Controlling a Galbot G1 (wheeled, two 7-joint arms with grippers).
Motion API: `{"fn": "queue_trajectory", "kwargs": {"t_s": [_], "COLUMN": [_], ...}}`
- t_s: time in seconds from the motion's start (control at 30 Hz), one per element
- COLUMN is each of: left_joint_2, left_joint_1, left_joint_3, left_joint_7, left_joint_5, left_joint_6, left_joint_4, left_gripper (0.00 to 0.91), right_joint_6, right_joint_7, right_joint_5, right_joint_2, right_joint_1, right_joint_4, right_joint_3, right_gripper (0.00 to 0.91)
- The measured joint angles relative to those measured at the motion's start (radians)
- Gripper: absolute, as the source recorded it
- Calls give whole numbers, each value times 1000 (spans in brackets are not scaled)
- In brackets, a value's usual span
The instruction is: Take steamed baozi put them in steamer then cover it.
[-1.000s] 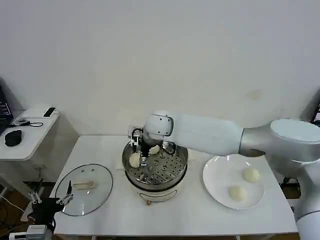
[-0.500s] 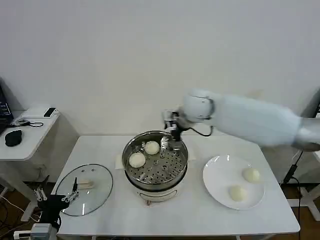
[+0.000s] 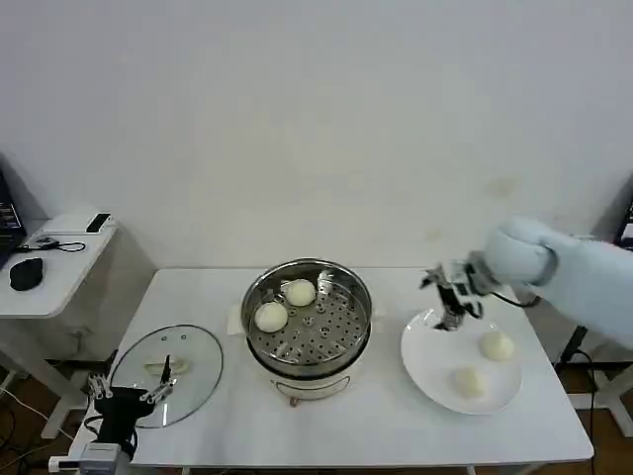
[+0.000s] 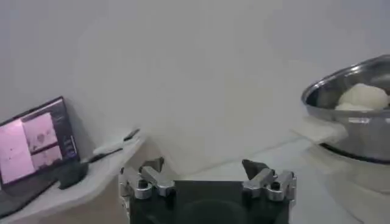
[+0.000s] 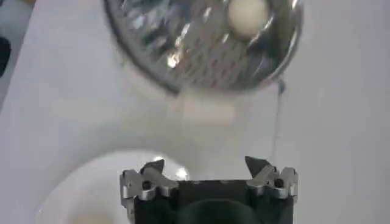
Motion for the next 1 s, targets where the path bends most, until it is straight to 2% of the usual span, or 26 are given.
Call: {"fn": "queue_trajectory", "kwargs": {"t_s": [0.2,0.47,0.67,1.0], "left_joint_2": [8,16,15,5], "left_joint_1": [6,6,14,20], "left_joint_3": [0,-10,-19,-24], "left_joint_7": [1,2,2,2], "left_joint_5": [0,-1,-2,-1], "left_joint_6": [0,3,3,3], "left_joint_4": [-1,6,7,9], "left_gripper": [907,907,907,907], "right_joint_6": [45,95,100,86], "right_joint_7": [-18,-42,-44,-47], "right_joint_5": [-77,-154,-182,-211], "right_joint_2": [-63,-86,-66,-9], "right_joint_1": [-204,-407,-487,-539], "right_joint_4": [-7,-40,-79,-128], "right_joint_3": [153,313,361,376], "right_gripper": [907,907,907,907]}}
